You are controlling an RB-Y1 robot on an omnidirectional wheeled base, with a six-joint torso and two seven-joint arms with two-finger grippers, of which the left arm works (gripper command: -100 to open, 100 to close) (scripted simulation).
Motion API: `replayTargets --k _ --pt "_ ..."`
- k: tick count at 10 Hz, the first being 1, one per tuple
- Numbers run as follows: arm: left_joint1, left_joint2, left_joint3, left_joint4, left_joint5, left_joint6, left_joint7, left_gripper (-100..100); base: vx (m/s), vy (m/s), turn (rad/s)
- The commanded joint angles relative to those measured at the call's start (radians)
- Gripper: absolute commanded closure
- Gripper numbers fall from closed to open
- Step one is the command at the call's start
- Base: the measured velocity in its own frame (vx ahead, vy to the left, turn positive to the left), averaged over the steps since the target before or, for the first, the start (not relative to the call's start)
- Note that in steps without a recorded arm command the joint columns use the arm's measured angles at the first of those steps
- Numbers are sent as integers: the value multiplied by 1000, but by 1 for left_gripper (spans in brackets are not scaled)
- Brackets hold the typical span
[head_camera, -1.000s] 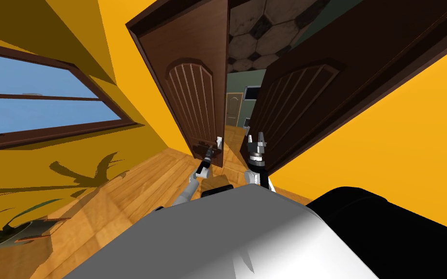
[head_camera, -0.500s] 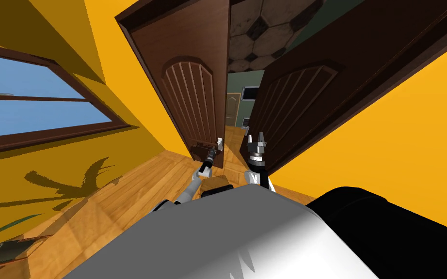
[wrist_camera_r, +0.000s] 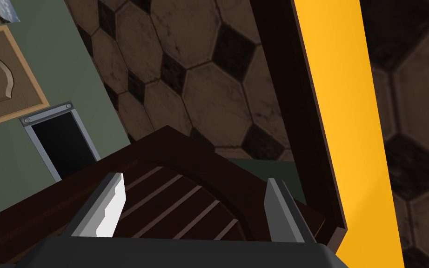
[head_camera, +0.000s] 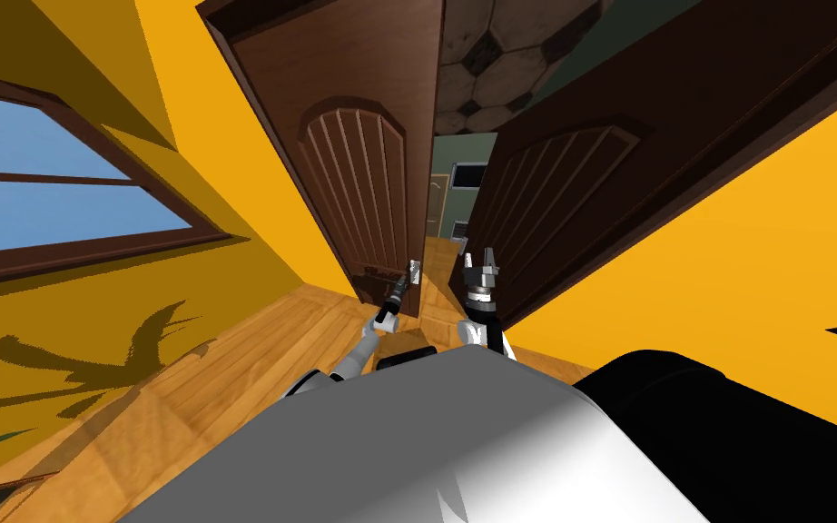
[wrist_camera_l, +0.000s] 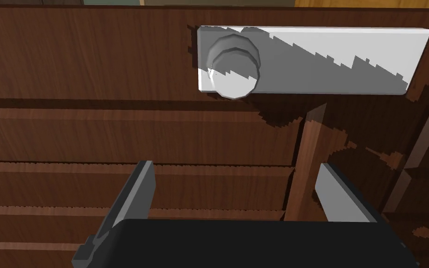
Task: Push the door open
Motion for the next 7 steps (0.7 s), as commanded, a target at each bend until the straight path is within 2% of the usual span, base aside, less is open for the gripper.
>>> replayTargets --k 1,4,5,7 --pt "-16 31 2 28 2 -14 9 -100 156 -59 -22" --pt "-18 43 9 34 2 -16 10 -100 161 -103 -23" --pt "-19 38 12 37 1 -18 10 -100 188 -98 -26" --pt "-20 13 17 41 1 -20 11 -100 197 -107 -23"
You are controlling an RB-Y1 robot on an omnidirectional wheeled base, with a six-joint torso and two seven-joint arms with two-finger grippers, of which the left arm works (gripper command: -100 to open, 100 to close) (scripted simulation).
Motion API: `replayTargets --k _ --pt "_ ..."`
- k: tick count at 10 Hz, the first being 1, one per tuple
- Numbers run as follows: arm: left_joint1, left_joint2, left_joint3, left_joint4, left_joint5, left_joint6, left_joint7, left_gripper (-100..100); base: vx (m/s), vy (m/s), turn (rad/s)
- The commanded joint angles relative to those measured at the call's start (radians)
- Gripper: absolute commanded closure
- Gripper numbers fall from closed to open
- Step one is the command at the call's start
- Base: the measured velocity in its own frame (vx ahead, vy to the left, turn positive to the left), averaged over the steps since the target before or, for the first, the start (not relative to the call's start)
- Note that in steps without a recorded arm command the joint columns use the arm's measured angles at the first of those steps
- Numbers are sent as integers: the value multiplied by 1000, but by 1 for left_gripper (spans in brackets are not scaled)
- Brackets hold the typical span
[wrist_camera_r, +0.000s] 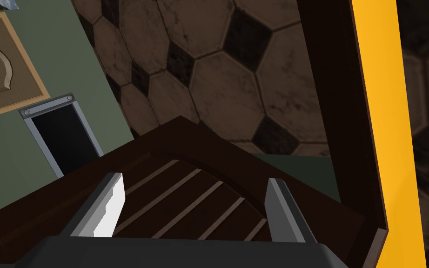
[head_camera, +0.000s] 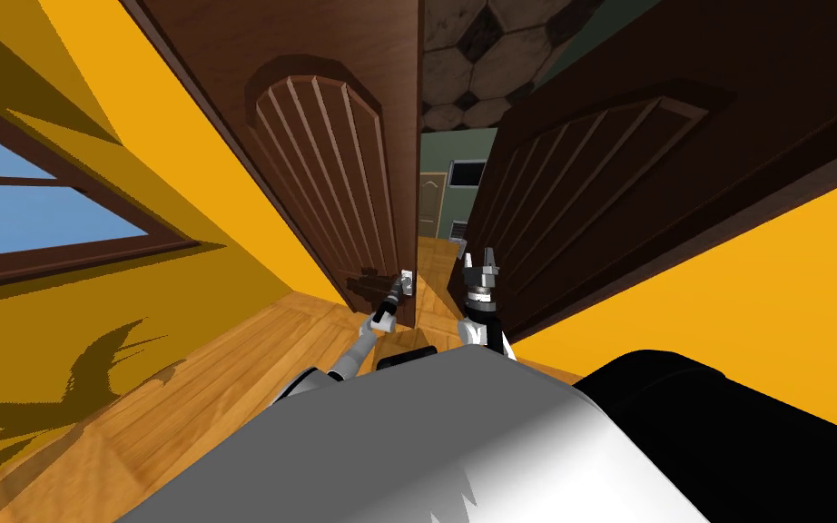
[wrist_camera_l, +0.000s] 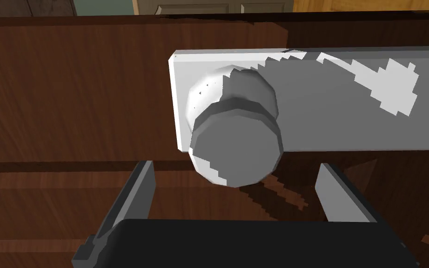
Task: Push the door open
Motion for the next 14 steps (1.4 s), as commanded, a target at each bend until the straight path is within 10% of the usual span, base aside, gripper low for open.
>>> replayTargets --k 1,2,3,14 --pt "-3 -29 4 5 0 -2 1 -100 176 -80 -22" --pt "-6 -16 2 8 1 -3 3 -100 82 -32 -2" --pt "-6 -16 2 8 1 -3 3 100 -8 2 10" --pt "-16 23 56 17 8 -6 -13 100 69 -72 23"
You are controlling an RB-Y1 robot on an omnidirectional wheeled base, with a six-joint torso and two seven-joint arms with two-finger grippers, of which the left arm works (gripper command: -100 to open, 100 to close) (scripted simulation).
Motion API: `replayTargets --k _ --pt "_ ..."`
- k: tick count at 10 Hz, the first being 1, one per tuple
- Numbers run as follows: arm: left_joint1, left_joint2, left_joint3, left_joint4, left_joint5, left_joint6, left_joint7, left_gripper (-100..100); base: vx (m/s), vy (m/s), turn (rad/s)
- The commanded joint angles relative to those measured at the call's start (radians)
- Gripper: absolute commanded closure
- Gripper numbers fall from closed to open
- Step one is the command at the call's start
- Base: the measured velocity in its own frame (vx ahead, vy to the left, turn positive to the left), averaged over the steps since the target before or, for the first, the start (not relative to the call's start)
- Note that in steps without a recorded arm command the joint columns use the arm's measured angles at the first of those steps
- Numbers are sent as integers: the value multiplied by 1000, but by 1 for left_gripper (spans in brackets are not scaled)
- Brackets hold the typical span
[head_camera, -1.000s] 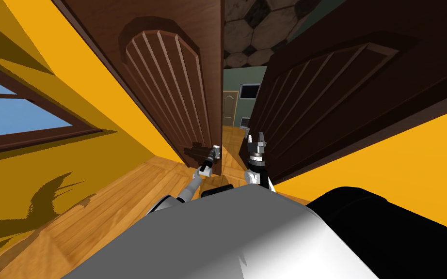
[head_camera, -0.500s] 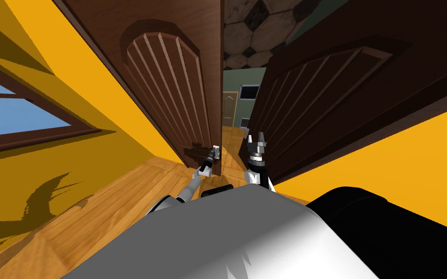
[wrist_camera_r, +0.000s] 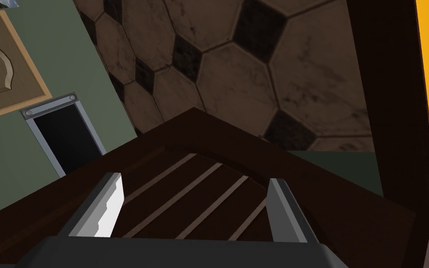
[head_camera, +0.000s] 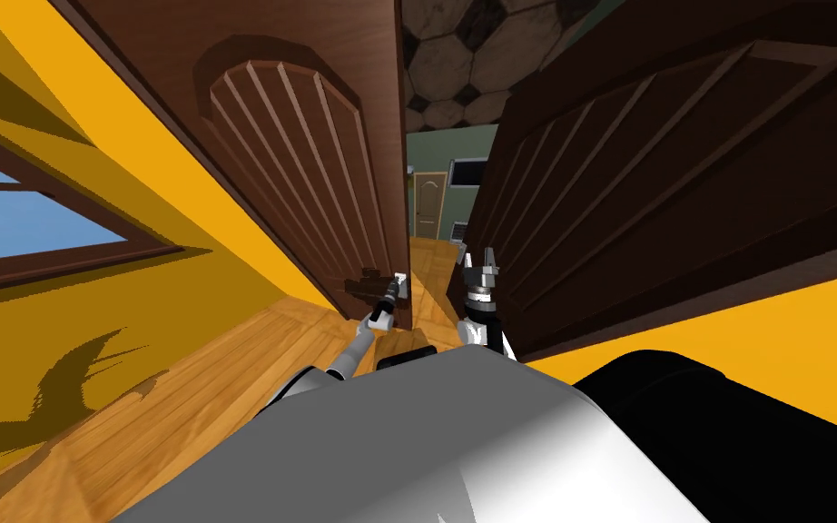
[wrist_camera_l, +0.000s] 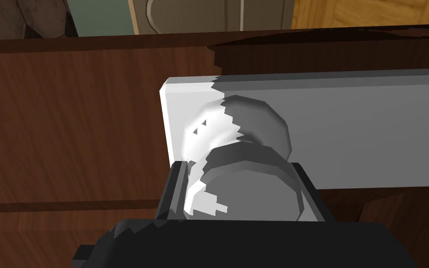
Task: Push the door open
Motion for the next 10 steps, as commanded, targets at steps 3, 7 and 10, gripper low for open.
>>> replayTargets --k 3,7,10 --pt "-5 29 51 -2 7 -3 -16 100 155 -156 77" --pt "-11 42 64 5 12 2 -17 -100 13 -70 69" --pt "-8 41 58 -1 16 5 -13 -100 -185 30 10"
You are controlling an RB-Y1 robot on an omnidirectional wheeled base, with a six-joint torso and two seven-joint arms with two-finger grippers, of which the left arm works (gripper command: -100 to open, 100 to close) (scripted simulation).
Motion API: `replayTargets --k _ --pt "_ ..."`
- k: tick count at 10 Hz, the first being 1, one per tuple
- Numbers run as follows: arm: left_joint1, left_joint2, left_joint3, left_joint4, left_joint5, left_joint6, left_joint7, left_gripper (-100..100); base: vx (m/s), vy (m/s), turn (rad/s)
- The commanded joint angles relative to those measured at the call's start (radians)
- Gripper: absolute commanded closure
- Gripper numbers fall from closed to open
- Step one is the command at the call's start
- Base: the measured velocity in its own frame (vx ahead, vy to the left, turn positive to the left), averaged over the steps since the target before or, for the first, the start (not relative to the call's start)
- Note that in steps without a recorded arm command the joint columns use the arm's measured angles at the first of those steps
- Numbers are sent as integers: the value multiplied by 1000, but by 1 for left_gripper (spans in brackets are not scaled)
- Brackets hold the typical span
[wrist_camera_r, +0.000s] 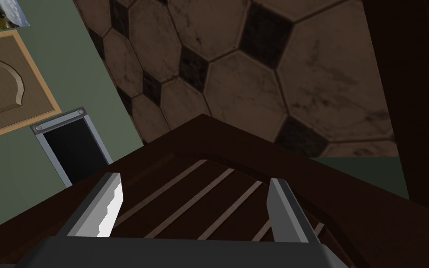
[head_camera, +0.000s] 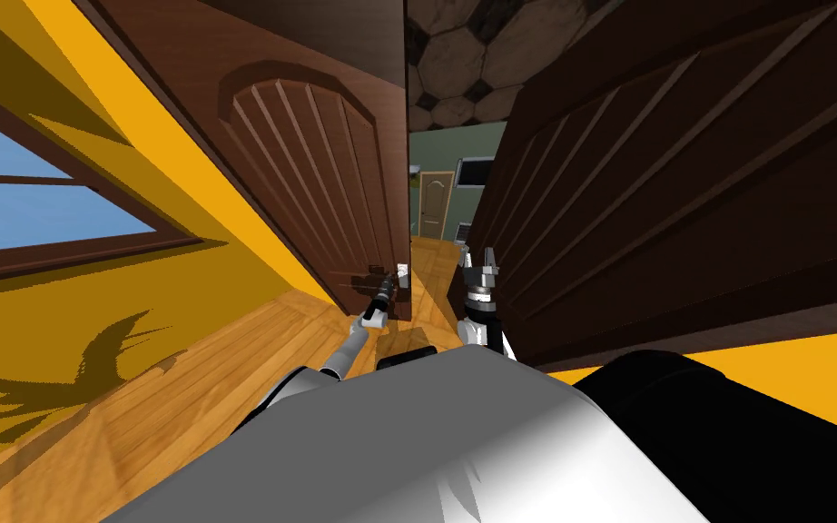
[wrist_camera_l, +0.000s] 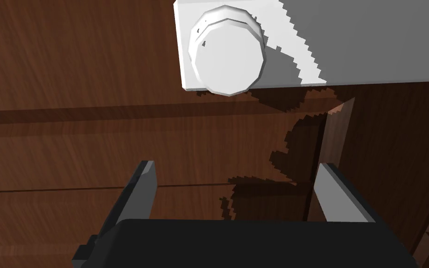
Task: Push the door open
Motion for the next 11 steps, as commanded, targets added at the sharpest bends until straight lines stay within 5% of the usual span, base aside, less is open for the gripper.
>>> replayTargets --k 1,4,6,11 --pt "3 -5 -4 -6 2 3 2 -100 -186 37 16" --pt "7 -35 -11 -14 7 6 7 -100 -203 15 15" --pt "12 -15 -6 -19 5 6 3 -100 1 -9 -18" --pt "9 -8 4 -12 5 -2 1 -100 182 -77 -20"
